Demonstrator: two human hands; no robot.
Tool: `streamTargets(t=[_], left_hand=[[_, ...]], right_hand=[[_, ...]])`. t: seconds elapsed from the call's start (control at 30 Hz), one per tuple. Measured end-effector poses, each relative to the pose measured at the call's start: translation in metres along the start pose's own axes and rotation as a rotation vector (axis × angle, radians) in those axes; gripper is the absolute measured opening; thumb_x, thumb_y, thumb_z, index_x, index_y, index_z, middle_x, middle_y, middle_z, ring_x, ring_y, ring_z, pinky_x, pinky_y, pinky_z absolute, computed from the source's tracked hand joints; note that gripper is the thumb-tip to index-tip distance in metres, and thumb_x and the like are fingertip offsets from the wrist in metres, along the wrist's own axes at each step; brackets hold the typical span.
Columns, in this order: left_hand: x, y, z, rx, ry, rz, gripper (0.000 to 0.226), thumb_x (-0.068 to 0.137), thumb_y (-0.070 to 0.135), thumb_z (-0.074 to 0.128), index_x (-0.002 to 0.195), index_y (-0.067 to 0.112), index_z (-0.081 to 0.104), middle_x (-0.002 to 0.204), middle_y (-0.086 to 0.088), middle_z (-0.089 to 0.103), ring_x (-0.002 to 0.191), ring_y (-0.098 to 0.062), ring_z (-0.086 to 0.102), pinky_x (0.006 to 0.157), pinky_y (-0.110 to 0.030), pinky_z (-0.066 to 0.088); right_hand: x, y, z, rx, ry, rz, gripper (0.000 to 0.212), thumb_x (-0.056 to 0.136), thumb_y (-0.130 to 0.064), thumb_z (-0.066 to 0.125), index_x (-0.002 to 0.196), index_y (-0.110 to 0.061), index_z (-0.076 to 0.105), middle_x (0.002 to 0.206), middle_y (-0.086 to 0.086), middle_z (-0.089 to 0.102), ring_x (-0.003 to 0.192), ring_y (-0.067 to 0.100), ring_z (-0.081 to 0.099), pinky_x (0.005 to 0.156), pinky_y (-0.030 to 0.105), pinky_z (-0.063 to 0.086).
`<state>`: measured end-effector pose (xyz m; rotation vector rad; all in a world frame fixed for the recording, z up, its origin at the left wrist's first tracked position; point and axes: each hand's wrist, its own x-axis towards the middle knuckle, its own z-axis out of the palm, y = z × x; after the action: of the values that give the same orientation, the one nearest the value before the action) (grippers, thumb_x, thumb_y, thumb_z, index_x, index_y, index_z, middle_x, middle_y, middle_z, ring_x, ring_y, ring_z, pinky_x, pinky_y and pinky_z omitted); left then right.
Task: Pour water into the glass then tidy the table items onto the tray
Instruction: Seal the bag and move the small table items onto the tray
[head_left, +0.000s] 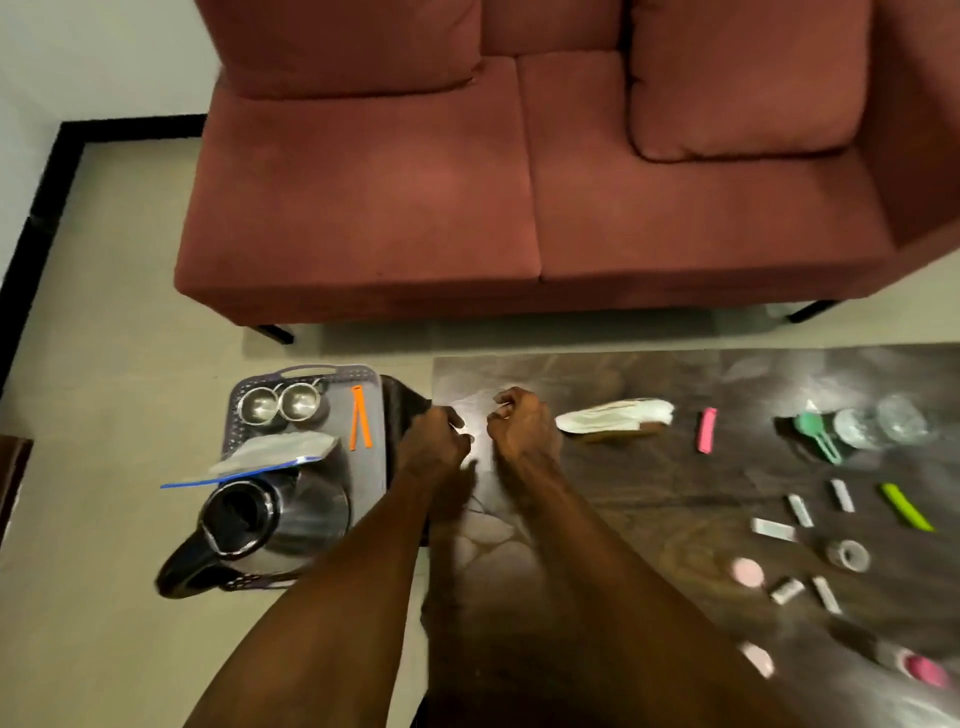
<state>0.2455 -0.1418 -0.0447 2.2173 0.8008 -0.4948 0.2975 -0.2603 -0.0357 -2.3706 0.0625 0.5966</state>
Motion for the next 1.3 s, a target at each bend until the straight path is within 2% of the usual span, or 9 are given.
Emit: streamTargets(t=[0.17,0.33,0.43,0.57,0.73,0.9,1.03,1.17,1.3], left_hand=[[-0.045,0.081,0.079,-0.030,-0.028,0.075,0.026,0.081,0.029,0.073,0.105,0.018,0.069,0.106,-0.008,0.069,0.102,-0.027,0.063,0.089,-0.039,0.051],[-0.079,0.156,0.159,-0.033,-0.046,0.143,0.025,0.080,0.028,0.072,0.102,0.017,0.069,0.103,-0.005,0.071,0.099,-0.026,0.065,0.085,-0.037,0.053],[-0.094,0.196,0.196,-0.007,-0.074,0.138,0.027,0.081,0.029,0.072,0.103,0.016,0.069,0.104,-0.005,0.070,0.100,-0.026,0.064,0.086,-0.037,0.052],[-0.111,0.239,0.237,-0.010,-0.095,0.140,0.019,0.081,0.025,0.073,0.097,0.015,0.070,0.099,-0.006,0.071,0.096,-0.025,0.065,0.081,-0.032,0.050],[-0.122,0.262,0.280,0.025,-0.156,0.126,0.020,0.079,0.025,0.076,0.094,0.013,0.069,0.094,-0.006,0.071,0.093,-0.025,0.066,0.082,-0.032,0.051],[-0.113,0.265,0.320,0.070,-0.183,0.064,0.021,0.079,0.028,0.073,0.095,0.015,0.070,0.100,-0.008,0.071,0.099,-0.028,0.065,0.087,-0.037,0.054],[-0.106,0.260,0.339,0.089,-0.201,0.033,0.011,0.079,0.023,0.071,0.088,0.017,0.069,0.097,-0.008,0.071,0.097,-0.029,0.066,0.084,-0.037,0.054],[-0.098,0.253,0.351,0.123,-0.235,0.015,0.015,0.077,0.018,0.074,0.091,0.017,0.069,0.098,-0.006,0.072,0.097,-0.027,0.066,0.084,-0.036,0.054],[-0.087,0.256,0.364,0.147,-0.201,-0.006,0.010,0.077,0.017,0.070,0.087,0.020,0.068,0.099,-0.007,0.070,0.100,-0.029,0.065,0.084,-0.036,0.053]], right_hand=[[-0.016,0.081,-0.091,0.026,0.068,0.054,0.032,0.086,-0.021,0.062,0.118,-0.022,0.060,0.122,0.008,0.062,0.119,0.030,0.055,0.095,0.035,0.043],[-0.022,0.161,-0.168,0.035,0.120,0.132,0.032,0.084,-0.024,0.061,0.115,-0.019,0.063,0.115,0.011,0.066,0.110,0.034,0.062,0.090,0.037,0.049],[-0.026,0.207,-0.211,0.045,0.113,0.176,0.036,0.080,-0.025,0.063,0.116,-0.021,0.063,0.116,0.012,0.065,0.112,0.035,0.061,0.092,0.038,0.049],[-0.029,0.266,-0.264,0.036,0.129,0.228,0.029,0.077,-0.023,0.062,0.105,-0.018,0.066,0.110,0.013,0.069,0.109,0.037,0.062,0.088,0.036,0.050],[-0.026,0.333,-0.301,0.099,0.131,0.352,0.022,0.084,-0.020,0.061,0.104,-0.012,0.066,0.111,0.013,0.070,0.110,0.034,0.062,0.091,0.037,0.051],[-0.017,0.392,-0.314,0.140,0.122,0.443,0.020,0.085,-0.013,0.062,0.103,-0.006,0.066,0.108,0.016,0.069,0.107,0.035,0.063,0.094,0.041,0.051],[-0.007,0.418,-0.316,0.182,0.130,0.505,0.024,0.083,-0.017,0.069,0.105,-0.006,0.067,0.105,0.017,0.071,0.102,0.036,0.066,0.089,0.041,0.054],[0.000,0.433,-0.318,0.209,0.169,0.539,0.016,0.078,-0.012,0.068,0.093,-0.010,0.071,0.097,0.010,0.073,0.096,0.030,0.068,0.082,0.034,0.053],[0.010,0.446,-0.323,0.164,0.176,0.580,0.022,0.082,-0.015,0.060,0.100,-0.014,0.071,0.108,0.010,0.072,0.106,0.032,0.066,0.090,0.037,0.054]])
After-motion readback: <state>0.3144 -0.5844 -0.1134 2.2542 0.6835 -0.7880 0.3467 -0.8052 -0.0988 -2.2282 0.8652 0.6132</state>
